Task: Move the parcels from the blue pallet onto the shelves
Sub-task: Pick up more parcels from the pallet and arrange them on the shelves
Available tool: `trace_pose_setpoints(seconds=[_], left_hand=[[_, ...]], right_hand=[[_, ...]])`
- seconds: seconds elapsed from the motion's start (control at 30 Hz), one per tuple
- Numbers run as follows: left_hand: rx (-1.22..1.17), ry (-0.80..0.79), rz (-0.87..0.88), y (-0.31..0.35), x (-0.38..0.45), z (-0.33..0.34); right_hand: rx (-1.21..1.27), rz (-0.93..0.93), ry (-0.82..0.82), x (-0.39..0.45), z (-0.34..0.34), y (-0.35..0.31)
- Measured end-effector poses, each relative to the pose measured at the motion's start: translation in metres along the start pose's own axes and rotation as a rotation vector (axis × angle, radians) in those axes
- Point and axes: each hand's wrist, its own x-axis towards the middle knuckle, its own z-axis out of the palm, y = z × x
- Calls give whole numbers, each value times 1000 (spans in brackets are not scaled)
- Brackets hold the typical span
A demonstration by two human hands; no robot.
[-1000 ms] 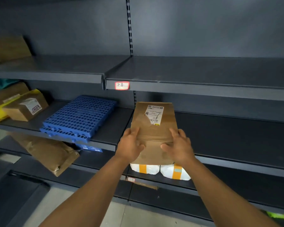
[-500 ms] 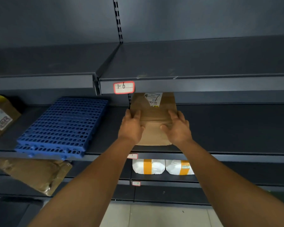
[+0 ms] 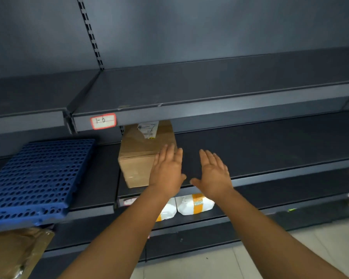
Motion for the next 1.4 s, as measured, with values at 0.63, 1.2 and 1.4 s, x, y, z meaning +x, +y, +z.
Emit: trace_pose_setpoints(seconds=[0.63, 1.2, 1.4], left_hand=[[-42, -106, 450, 362, -95, 41], [-80, -189, 978, 653, -166, 82], [-94, -229, 1135, 750, -167, 105]], right_hand=[[-80, 379, 172, -243, -124, 295], [-74, 882, 331, -436, -185, 495], [-64, 1063, 364, -474, -204, 567]])
